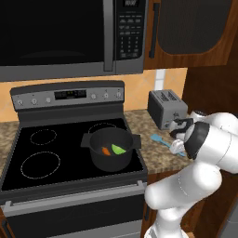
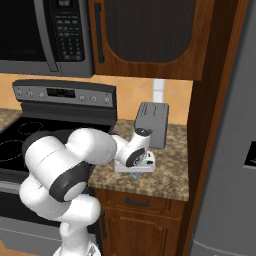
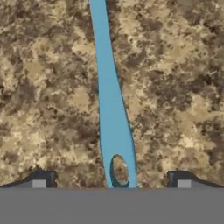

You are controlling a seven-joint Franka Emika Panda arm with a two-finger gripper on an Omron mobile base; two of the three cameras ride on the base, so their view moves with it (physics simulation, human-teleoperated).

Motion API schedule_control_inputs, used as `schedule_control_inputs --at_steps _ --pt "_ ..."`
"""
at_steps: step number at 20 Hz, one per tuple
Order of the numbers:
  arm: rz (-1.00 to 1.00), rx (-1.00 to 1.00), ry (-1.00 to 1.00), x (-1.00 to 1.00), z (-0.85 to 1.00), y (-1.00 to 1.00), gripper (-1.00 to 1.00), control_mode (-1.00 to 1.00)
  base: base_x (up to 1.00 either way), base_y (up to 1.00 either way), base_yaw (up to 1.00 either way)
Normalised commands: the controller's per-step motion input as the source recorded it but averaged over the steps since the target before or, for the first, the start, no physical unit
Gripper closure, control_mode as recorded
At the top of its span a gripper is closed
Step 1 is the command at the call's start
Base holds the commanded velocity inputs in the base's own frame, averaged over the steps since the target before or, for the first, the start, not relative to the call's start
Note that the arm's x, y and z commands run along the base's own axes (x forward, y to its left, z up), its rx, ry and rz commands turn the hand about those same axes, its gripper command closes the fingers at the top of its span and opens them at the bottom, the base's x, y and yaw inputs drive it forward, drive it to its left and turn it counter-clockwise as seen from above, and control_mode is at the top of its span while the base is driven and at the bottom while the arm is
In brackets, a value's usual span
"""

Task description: Put the lemon wedge and carrot in the pot. Retrieve the spatula and lightly stir the vegetables in the pot.

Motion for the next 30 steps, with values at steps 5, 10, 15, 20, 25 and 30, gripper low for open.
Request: schedule_control_inputs --at_steps 5,10,15,20,25,30 --pt "0.05 -0.07 0.01 0.37 -0.55 0.0 -1.0 -1.0 0.0 0.0 0.0" --pt "0.08 -0.04 0.01 0.1 -0.45 0.14 1.0 -1.0 0.0 0.0 0.0" --pt "0.1 -0.07 -0.04 -0.22 0.09 0.32 1.0 -1.0 0.0 0.0 0.0" --pt "0.31 -0.25 -0.18 -0.91 1.0 0.07 1.0 -1.0 0.0 0.0 0.0" --pt "0.52 -0.46 -0.12 -0.61 1.0 0.48 1.0 -1.0 0.0 0.0 0.0" --pt "0.48 -0.34 -0.05 -0.26 1.0 0.1 1.0 -1.0 0.0 0.0 0.0"
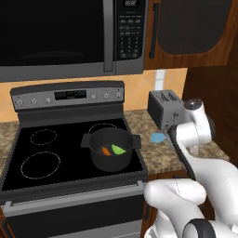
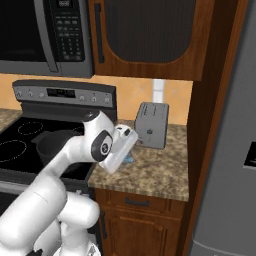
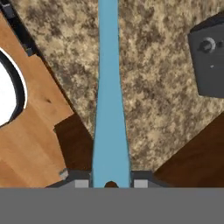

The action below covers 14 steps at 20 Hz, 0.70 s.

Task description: Put the lemon wedge and carrot in the pot. Retrieve the spatula and lightly stir the vegetables in the pot.

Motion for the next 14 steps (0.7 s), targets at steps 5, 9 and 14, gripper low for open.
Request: schedule_control_inputs --at_steps 5,9,14 --pt "0.42 -0.22 0.01 -0.04 1.0 0.16 1.0 -1.0 0.0 0.0 0.0" --pt "0.23 -0.29 0.07 0.11 1.0 0.98 1.0 -1.0 0.0 0.0 0.0" --pt "0.05 -0.29 0.05 0.11 0.75 0.91 1.0 -1.0 0.0 0.0 0.0"
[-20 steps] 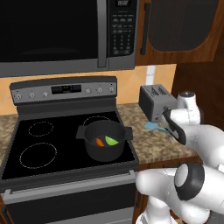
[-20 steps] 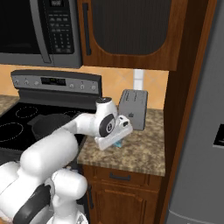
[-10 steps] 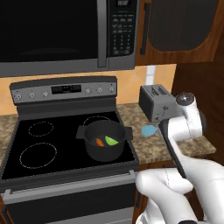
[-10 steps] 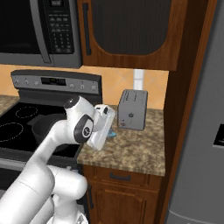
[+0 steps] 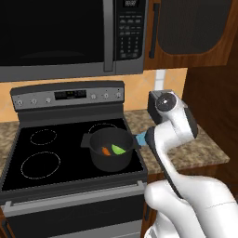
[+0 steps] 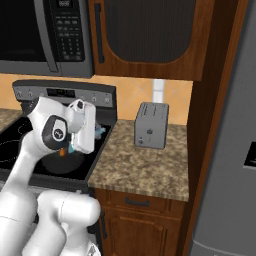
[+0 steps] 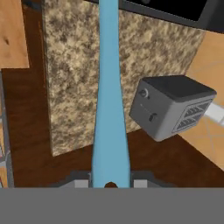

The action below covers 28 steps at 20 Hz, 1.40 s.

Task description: Put the lemon wedge and carrot in the pot. Retrieve the spatula and lightly stir the vegetables in the pot.

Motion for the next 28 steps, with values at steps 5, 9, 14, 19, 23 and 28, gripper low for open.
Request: schedule_control_inputs --at_steps 5,9,14,19,23,28 --pt "0.0 -0.24 0.11 0.41 0.09 0.77 1.0 -1.0 0.0 0.0 0.0" --pt "0.0 -0.12 0.06 0.28 0.35 0.67 1.0 -1.0 0.0 0.0 0.0" --pt "-0.01 -0.16 0.03 0.56 -0.03 0.34 1.0 -1.0 0.0 0.0 0.0" --pt "0.0 -0.21 -0.01 0.45 -0.23 0.44 1.0 -1.0 0.0 0.0 0.0" --pt "0.0 -0.18 -0.01 0.42 -0.43 0.34 1.0 -1.0 0.0 0.0 0.0" --pt "0.0 -0.15 -0.05 0.31 -0.32 0.19 1.0 -1.0 0.0 0.0 0.0"
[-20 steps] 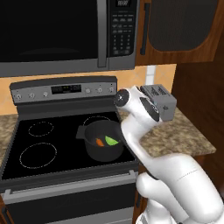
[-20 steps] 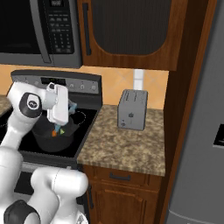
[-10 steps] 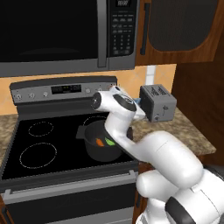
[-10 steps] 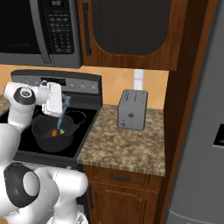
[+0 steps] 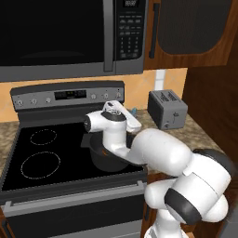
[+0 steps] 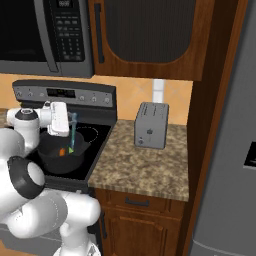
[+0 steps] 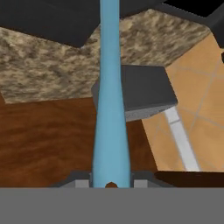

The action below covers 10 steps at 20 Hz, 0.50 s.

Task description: Put the lemon wedge and carrot in the pot. Retrieve the spatula and lightly stir the vegetables in the pot.

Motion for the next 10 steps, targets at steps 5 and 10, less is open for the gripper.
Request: schedule_control_inputs --at_steps 5,10 --pt "0.0 -0.13 -0.08 0.18 -0.43 0.29 1.0 -1.0 0.0 0.0 0.0" --pt "0.01 -0.11 -0.1 0.08 -0.38 0.3 1.0 -1.0 0.0 0.0 0.0"
